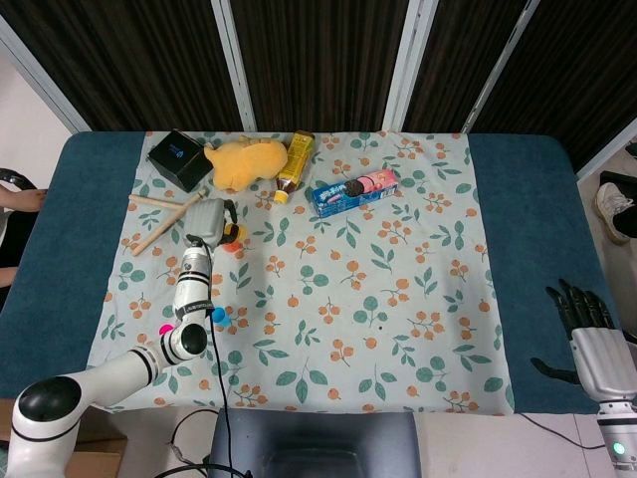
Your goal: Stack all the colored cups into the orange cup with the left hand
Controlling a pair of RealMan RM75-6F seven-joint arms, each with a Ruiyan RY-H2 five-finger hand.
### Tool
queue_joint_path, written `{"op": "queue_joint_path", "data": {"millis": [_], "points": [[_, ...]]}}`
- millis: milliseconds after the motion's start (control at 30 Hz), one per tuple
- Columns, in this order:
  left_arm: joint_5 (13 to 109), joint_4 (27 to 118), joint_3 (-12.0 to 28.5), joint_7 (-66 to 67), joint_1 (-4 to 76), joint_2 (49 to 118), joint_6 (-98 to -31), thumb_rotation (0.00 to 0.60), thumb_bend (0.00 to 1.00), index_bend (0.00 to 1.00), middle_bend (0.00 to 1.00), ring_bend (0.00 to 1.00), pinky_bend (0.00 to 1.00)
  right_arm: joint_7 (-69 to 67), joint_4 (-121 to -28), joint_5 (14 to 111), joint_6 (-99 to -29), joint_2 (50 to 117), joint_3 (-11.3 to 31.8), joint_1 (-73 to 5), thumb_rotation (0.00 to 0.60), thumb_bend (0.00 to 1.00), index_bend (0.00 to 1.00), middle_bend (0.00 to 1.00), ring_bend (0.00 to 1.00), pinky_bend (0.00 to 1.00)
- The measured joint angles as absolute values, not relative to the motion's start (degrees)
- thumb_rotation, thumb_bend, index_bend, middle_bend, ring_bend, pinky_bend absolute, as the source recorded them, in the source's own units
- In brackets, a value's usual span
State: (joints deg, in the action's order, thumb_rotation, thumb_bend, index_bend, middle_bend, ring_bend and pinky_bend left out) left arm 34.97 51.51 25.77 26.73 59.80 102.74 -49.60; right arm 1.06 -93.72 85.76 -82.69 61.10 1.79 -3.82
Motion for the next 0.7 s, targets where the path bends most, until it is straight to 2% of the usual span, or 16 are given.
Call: {"op": "queue_joint_path", "data": {"millis": [233,700], "points": [[36.25,45.62,25.52,25.18,60.35,104.09,-47.36,0.6,0.53,0.74,1.0,1.0,1.0,1.78,-93.81,84.67,-82.27,61.25,2.25,-3.95,0.6,0.13,0.0,0.0,0.0,0.0],[36.42,45.89,24.91,25.46,58.97,102.88,-45.71,0.6,0.53,0.74,1.0,1.0,1.0,1.92,-93.94,84.64,-82.26,61.28,2.36,-3.94,0.6,0.13,0.0,0.0,0.0,0.0]]}}
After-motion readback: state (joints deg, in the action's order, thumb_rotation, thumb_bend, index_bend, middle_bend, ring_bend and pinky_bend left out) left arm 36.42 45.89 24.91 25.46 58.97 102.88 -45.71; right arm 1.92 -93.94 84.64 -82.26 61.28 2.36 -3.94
